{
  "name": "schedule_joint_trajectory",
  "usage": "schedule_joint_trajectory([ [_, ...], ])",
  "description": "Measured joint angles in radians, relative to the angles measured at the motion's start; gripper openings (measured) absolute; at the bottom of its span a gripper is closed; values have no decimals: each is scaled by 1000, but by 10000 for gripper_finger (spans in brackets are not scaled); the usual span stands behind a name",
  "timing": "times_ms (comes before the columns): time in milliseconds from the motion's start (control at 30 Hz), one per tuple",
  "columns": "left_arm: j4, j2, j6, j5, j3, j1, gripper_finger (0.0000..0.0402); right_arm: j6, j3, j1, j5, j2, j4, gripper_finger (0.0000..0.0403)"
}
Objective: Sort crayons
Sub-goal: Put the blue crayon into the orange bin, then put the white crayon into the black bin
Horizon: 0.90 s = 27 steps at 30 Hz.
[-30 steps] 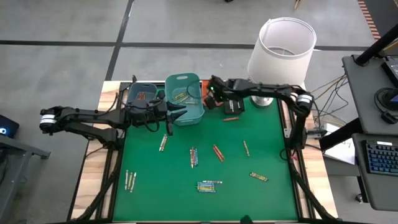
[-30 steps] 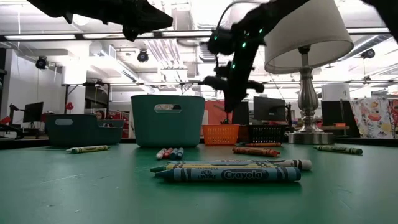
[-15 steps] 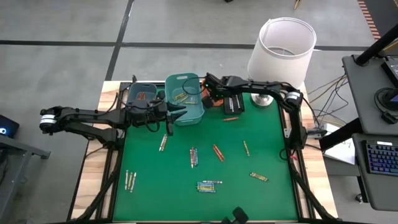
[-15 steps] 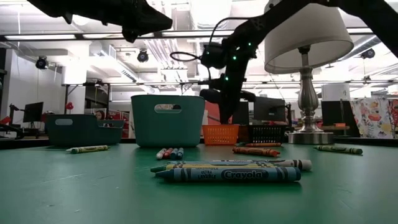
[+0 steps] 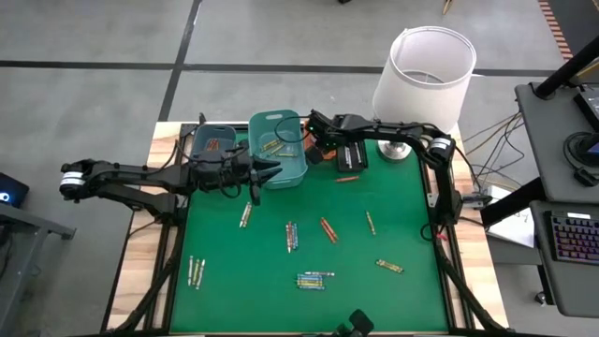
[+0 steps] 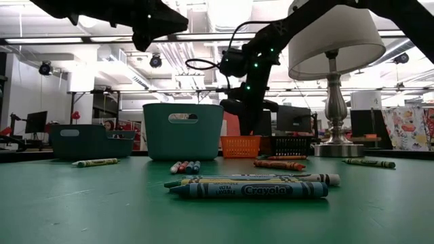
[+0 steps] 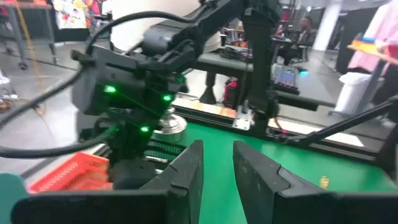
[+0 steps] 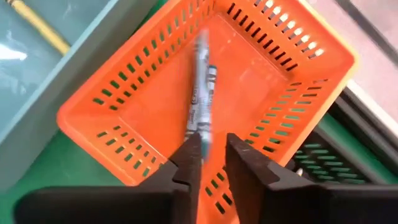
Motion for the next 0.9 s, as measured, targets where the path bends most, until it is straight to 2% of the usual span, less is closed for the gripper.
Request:
schedule_joint_trajectory([
  [200, 1, 0, -18, 1, 0, -57, 71, 31, 0, -2, 1, -3, 11, 110],
  [400, -16, 0, -103, 1, 0, -95, 71, 18, 0, 12, -6, -48, 8, 134],
  [767, -76, -6, -284, 2, 0, -197, 71, -111, -2, 132, -5, -213, 33, 139],
  [900, -156, -12, -384, 3, 0, -259, 71, -153, -23, 199, -6, -268, 35, 138],
])
